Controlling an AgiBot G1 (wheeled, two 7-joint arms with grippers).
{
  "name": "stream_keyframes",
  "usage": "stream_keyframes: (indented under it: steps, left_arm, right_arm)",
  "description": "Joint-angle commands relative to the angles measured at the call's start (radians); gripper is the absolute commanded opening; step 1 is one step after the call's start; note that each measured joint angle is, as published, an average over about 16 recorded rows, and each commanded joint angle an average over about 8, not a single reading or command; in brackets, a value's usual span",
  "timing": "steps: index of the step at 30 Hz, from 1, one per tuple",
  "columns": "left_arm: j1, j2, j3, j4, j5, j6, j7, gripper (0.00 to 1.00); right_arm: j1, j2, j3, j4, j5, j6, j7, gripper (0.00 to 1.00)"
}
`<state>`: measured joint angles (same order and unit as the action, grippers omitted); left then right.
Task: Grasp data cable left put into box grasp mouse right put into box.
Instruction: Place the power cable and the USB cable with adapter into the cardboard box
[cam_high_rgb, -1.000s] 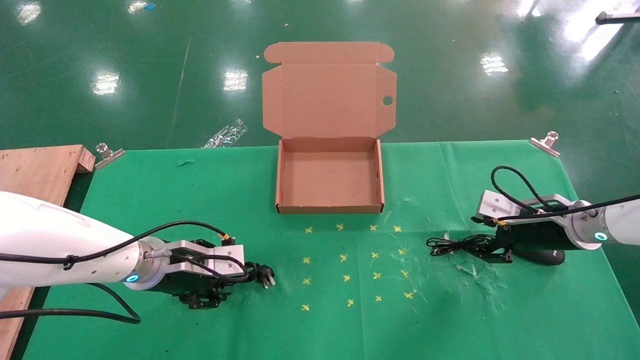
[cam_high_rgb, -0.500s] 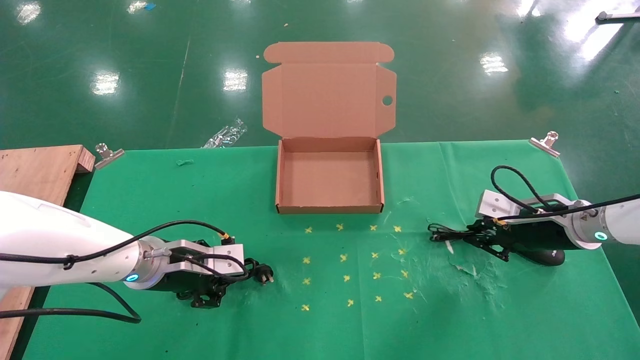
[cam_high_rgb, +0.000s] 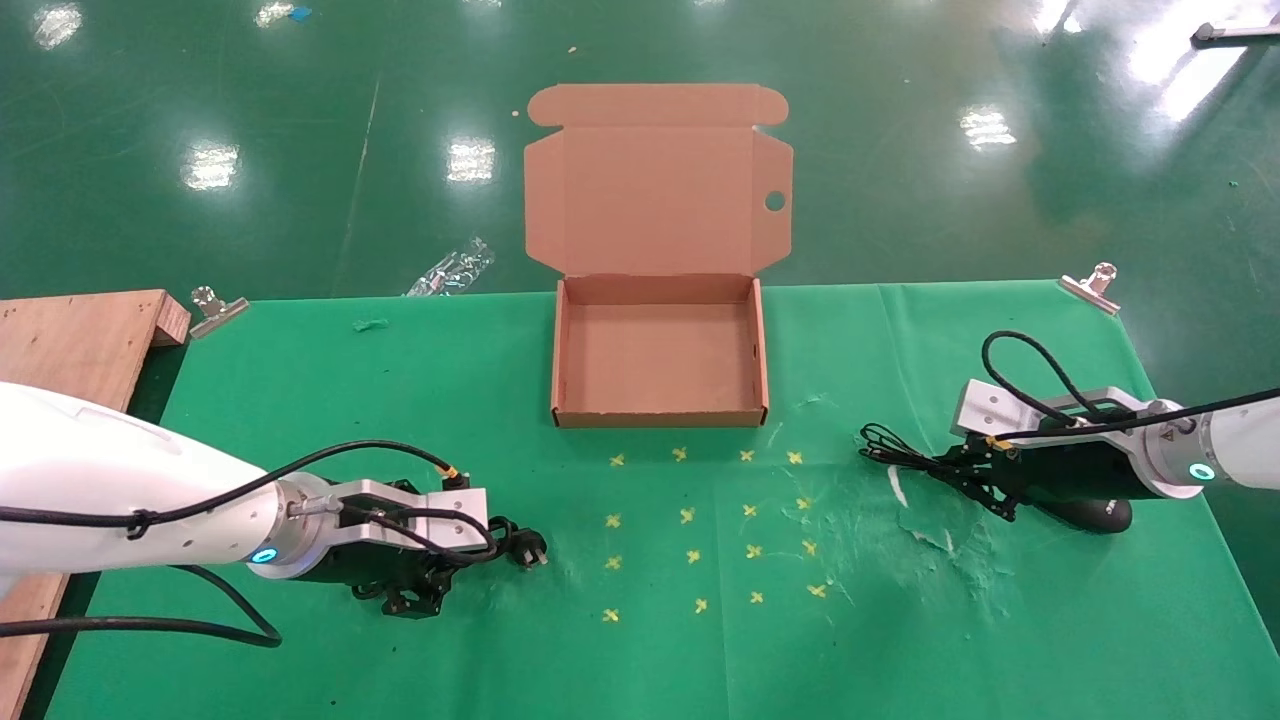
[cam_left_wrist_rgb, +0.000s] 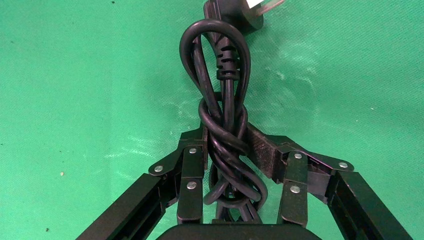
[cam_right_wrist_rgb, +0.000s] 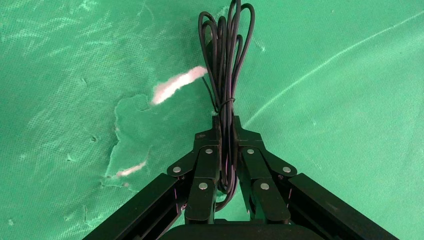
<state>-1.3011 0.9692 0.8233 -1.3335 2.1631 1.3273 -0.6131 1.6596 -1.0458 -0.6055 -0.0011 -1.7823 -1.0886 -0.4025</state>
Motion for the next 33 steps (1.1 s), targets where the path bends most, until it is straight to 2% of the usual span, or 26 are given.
stream_keyframes:
  steps: [1, 6, 12, 16, 19, 23, 27, 30, 33]
  left_arm:
    - [0.003, 0.003, 0.001, 0.004, 0.0, -0.002, -0.002, 0.0]
    - [-0.035, -0.011, -0.011, -0.001, -0.021, 0.016, 0.028, 0.0]
    - [-0.136, -0.021, -0.064, -0.01, -0.135, 0.065, 0.064, 0.0]
    - [-0.187, 0.023, -0.089, -0.007, -0.186, 0.065, 0.059, 0.0]
    - [-0.194, 0.093, -0.088, -0.003, -0.168, 0.014, 0.039, 0.0]
    - [-0.156, 0.226, -0.057, 0.011, -0.042, -0.131, -0.003, 0.0]
    - [-0.096, 0.347, 0.005, 0.062, 0.184, -0.337, -0.062, 0.0]
    - [-0.069, 0.394, 0.08, 0.118, 0.346, -0.501, -0.117, 0.0]
    - [-0.066, 0.405, 0.17, 0.172, 0.445, -0.64, -0.179, 0.0]
  right_arm:
    - [0.0, 0.0, 0.0, -0.001, 0.0, -0.001, 0.0, 0.0]
    - [0.05, 0.028, 0.002, 0.011, 0.003, -0.014, 0.008, 0.0]
    - [0.114, 0.053, 0.007, 0.028, 0.01, -0.017, 0.025, 0.0]
    - [0.151, 0.067, 0.009, 0.042, 0.012, -0.023, 0.031, 0.0]
    - [0.181, 0.08, 0.011, 0.057, 0.014, -0.029, 0.034, 0.0]
    - [0.228, 0.098, 0.01, 0.085, 0.012, -0.051, 0.043, 0.0]
    - [0.28, 0.115, 0.005, 0.123, 0.004, -0.097, 0.062, 0.0]
    - [0.311, 0.129, 0.0, 0.16, -0.002, -0.138, 0.082, 0.0]
    - [0.325, 0.147, -0.003, 0.204, -0.006, -0.172, 0.105, 0.0]
